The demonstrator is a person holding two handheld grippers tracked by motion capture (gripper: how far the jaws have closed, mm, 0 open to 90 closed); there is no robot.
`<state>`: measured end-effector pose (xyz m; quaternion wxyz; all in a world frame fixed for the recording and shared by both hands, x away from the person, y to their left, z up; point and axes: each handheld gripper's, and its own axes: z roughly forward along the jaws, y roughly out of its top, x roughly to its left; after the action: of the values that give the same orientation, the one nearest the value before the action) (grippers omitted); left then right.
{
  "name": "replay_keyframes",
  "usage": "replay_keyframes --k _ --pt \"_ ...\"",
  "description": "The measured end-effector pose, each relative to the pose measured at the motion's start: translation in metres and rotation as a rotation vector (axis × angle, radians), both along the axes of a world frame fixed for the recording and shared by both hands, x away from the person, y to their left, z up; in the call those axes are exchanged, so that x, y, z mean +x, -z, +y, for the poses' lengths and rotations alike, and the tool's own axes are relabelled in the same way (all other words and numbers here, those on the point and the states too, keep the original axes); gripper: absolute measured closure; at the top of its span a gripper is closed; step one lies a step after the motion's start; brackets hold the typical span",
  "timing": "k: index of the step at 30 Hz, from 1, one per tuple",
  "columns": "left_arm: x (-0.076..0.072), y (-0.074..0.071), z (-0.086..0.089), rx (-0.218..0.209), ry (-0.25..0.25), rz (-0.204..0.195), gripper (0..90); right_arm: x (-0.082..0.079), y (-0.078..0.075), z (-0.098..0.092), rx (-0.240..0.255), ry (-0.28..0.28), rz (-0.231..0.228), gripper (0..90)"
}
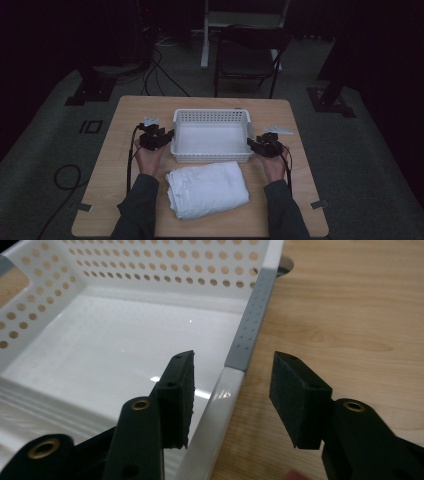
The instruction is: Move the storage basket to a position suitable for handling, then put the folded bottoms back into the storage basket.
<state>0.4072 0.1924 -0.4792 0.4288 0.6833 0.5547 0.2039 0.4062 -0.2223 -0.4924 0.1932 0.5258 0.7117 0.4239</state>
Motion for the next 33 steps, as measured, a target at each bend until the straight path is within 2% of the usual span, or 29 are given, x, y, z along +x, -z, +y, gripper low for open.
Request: replay_keyframes --k 5,9,11,18,23,24,27,30,33 --pt "-0.015 -0.006 0.008 0.004 0.02 0.003 49.5 -0.015 -0.01 -0.003 -0.017 -0.033 -0.026 50.2" --pt "-0.027 -0.009 0.007 0.016 0.052 -0.012 48.8 -0.024 -0.013 -0.006 -0.025 -0.034 -0.035 49.6" --pt "-0.031 -0.011 0.006 0.004 0.062 -0.017 48.7 -0.026 -0.014 -0.007 -0.024 -0.036 -0.038 48.5" --pt "-0.039 -0.009 0.004 0.005 0.089 -0.023 46.9 -0.033 -0.013 -0.002 -0.059 -0.078 -0.034 47.5" --pt "-0.045 -0.009 0.003 0.001 0.096 -0.031 45.8 -0.036 -0.012 -0.001 -0.06 -0.086 -0.028 48.3" --pt "-0.052 -0.011 0.003 -0.02 0.115 -0.045 45.8 -0.037 -0.012 -0.001 -0.06 -0.086 -0.025 48.3" --pt "-0.063 -0.015 0.001 -0.016 0.136 -0.066 41.4 -0.045 -0.012 -0.005 -0.053 -0.09 -0.022 47.4" --pt "-0.073 -0.015 -0.002 -0.003 0.15 -0.07 37.3 -0.05 -0.01 -0.007 -0.05 -0.094 -0.019 45.7" --pt "-0.082 -0.013 -0.003 -0.009 0.161 -0.066 37.2 -0.055 -0.009 -0.007 -0.055 -0.108 -0.015 42.9"
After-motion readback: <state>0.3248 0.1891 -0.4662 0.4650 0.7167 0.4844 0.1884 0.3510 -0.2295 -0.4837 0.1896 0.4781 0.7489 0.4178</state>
